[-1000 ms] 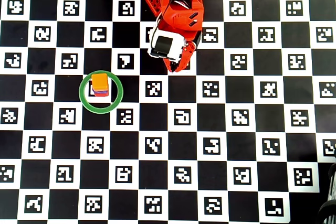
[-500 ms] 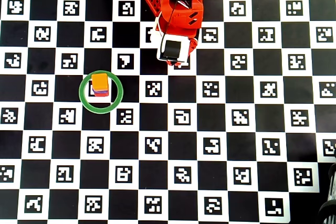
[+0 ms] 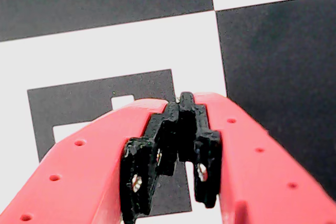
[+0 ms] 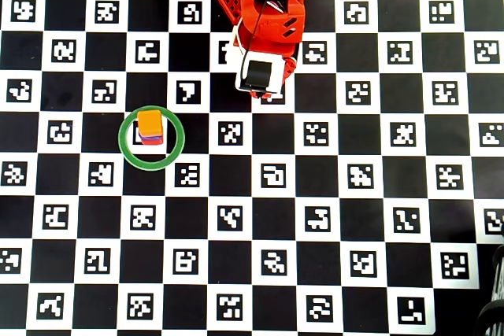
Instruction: Grab the red cube then put it in the green circle then put the blue cube on top and finally the orange cube on top
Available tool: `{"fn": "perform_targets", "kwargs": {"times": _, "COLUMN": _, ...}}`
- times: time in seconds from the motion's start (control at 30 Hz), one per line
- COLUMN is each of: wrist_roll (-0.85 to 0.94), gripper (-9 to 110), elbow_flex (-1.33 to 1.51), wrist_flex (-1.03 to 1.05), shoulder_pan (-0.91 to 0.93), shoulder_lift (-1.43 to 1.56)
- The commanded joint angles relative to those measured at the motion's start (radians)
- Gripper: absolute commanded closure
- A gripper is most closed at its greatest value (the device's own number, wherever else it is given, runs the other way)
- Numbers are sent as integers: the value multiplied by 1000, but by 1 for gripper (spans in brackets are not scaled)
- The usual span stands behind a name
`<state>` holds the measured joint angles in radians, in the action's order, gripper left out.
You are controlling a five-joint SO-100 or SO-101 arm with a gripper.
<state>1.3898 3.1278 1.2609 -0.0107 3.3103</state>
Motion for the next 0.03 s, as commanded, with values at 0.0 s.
{"fn": "perform_targets", "kwargs": {"times": 0.0, "wrist_roll": 9, "gripper": 108, "elbow_flex": 41, "wrist_flex": 94, "shoulder_pan": 6, "shoulder_lift": 49}}
